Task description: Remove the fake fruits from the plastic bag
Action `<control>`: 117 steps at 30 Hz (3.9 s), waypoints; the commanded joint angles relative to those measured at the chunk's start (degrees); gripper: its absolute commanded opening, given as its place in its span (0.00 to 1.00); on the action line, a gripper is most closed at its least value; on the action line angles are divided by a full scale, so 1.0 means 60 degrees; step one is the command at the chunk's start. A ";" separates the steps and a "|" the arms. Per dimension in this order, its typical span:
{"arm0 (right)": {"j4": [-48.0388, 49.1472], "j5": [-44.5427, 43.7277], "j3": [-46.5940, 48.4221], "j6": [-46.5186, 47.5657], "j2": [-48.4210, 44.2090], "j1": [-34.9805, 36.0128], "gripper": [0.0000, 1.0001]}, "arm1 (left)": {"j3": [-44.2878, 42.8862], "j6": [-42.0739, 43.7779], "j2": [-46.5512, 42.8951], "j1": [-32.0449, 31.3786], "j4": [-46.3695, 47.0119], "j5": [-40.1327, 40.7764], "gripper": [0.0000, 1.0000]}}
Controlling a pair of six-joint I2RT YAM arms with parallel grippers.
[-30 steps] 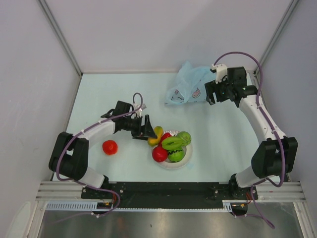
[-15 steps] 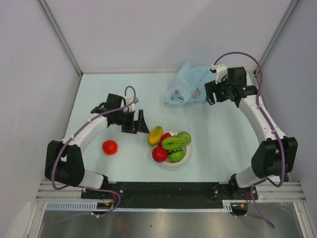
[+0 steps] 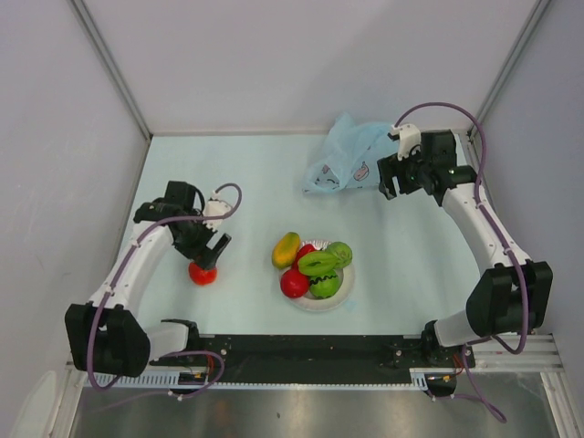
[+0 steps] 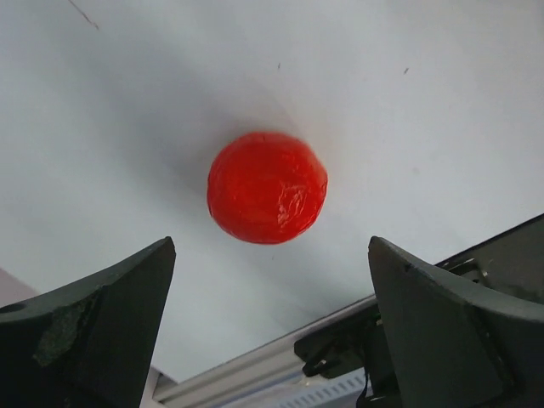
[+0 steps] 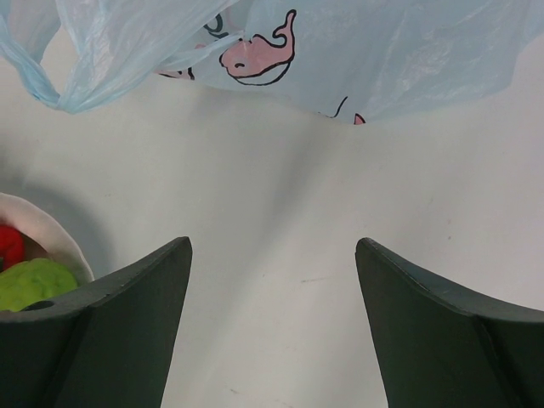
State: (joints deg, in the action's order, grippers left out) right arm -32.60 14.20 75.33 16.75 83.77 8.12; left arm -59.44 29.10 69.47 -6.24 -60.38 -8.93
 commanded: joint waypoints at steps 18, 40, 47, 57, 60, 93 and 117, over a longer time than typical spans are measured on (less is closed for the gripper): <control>0.0409 0.0637 -0.0865 -0.0009 -0.1275 -0.0430 0.83 | 0.1718 0.0277 0.1751 0.0117 0.1773 0.1181 0.77; 0.0204 0.0915 -0.1070 0.0050 -0.1510 -0.0577 0.83 | -0.1826 -0.2419 0.0375 -0.1681 0.0952 -0.5411 0.43; 0.0277 0.0886 -0.1173 -0.0082 -0.1612 -0.0621 0.82 | -0.1665 -0.2462 0.0491 -0.2709 0.1743 -0.5148 0.45; 0.0350 0.0886 -0.1217 -0.0185 -0.1598 -0.0782 0.83 | -0.1212 -0.2843 0.0858 -0.3631 0.2094 -0.5045 0.48; 0.0350 0.0886 -0.1203 -0.0170 -0.1583 -0.0782 0.83 | -0.1211 -0.2917 0.0989 -0.3793 0.2212 -0.4958 0.49; 0.0438 0.1018 -0.1451 -0.0244 -0.1481 -0.1207 0.83 | -0.0992 -0.3532 0.1620 -0.4292 0.2885 -0.3903 0.80; 0.0541 0.1091 -0.1525 -0.0229 -0.1422 -0.1280 0.83 | -0.1182 -0.3400 0.1781 -0.4482 0.2754 -0.3903 0.87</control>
State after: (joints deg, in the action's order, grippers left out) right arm -31.40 20.01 66.39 16.05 75.83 0.67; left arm -64.27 8.47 80.25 -32.51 -44.21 -32.08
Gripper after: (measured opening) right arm 0.829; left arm 0.867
